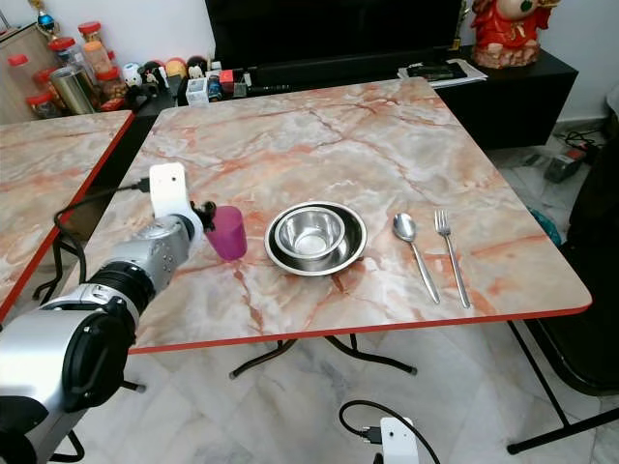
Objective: Setting the table
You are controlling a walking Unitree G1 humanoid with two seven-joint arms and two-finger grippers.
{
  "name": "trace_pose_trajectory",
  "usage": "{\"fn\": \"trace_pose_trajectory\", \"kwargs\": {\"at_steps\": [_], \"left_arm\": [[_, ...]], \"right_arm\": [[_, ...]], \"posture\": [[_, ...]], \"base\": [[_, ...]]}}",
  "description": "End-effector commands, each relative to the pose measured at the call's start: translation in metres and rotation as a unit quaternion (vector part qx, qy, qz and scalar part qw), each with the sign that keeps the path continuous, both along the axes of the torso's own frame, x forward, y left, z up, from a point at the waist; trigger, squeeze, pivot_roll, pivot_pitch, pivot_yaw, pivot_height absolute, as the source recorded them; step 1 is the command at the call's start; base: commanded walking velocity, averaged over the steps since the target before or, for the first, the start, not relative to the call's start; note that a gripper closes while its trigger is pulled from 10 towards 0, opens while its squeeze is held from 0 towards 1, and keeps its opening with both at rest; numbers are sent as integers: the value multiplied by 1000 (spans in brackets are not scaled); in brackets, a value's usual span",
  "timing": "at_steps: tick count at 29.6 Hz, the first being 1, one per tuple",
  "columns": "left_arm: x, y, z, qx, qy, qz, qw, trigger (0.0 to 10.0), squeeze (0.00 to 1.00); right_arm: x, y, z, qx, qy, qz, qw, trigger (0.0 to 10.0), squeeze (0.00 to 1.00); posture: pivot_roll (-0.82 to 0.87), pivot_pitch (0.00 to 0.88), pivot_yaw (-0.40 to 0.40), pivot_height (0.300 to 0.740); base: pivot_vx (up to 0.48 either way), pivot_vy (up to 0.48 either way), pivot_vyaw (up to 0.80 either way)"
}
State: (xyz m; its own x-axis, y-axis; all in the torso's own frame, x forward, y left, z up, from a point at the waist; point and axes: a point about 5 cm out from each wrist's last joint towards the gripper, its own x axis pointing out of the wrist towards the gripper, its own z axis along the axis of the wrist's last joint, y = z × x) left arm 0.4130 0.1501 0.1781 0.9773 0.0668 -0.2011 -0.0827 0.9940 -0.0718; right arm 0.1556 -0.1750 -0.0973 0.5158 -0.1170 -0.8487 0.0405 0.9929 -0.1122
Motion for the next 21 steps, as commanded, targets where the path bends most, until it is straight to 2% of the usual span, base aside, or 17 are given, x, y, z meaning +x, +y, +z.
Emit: {"fn": "trace_pose_trajectory", "kwargs": {"at_steps": [1, 2, 4, 7, 8, 11, 12, 13, 16, 17, 18, 21], "left_arm": [[3, 14, 20, 29, -65, 16, 997, 10000, 0], [3, 14, 20, 29, -65, 16, 997, 10000, 0], [1, 22, 26, 49, -103, 22, 993, 10000, 0], [-11, 54, 25, 118, -153, 59, 979, 10000, 0], [-11, 54, 25, 118, -153, 59, 979, 10000, 0], [-22, 81, 14, 153, -153, 94, 972, 10000, 0], [-30, 99, 6, 168, -144, 119, 968, 10000, 0], [-43, 123, -4, 191, -132, 156, 960, 10000, 0], [-62, 151, -15, 235, -115, 194, 945, 10000, 0], [-75, 166, -23, 268, -101, 212, 934, 10000, 0], [-75, 166, -23, 268, -101, 212, 934, 10000, 0], [-104, 195, -44, 297, -57, 268, 915, 10000, 0]], "right_arm": [[5, 4, 2, 4, -6, 5, 1000, 10000, 0], [5, 4, 2, 4, -6, 5, 1000, 10000, 0], [8, 5, 3, 5, -9, 6, 1000, 10000, 0], [13, 5, 5, 4, -13, 16, 1000, 10000, 0], [13, 5, 5, 4, -13, 16, 1000, 10000, 0], [17, 4, 6, 3, -16, 22, 1000, 10000, 0], [19, 4, 7, 2, -17, 25, 1000, 10000, 0], [22, 3, 9, 1, -20, 28, 999, 10000, 0], [25, 3, 10, 1, -24, 33, 999, 10000, 0], [27, 3, 11, 0, -25, 36, 999, 10000, 0], [27, 3, 11, 0, -25, 36, 999, 10000, 0], [31, 3, 13, -1, -28, 41, 999, 10000, 0]], "posture": [[-27, 0, 96, 740], [-27, 0, 96, 740], [-19, 0, 88, 740], [6, 0, 65, 740], [6, 0, 65, 740], [18, 0, 53, 740], [26, 0, 42, 740], [35, 0, 33, 740], [46, 0, 22, 740], [52, 0, 15, 740], [52, 0, 15, 740], [65, 0, 1, 740]], "base": [[0, 0, 0], [0, 0, 0], [0, 0, 0], [0, 0, 0], [0, 0, 0], [0, 0, 0], [0, 0, 0], [0, 0, 0], [0, 0, 0], [0, 0, 0], [0, 0, 0], [0, 0, 0]]}}
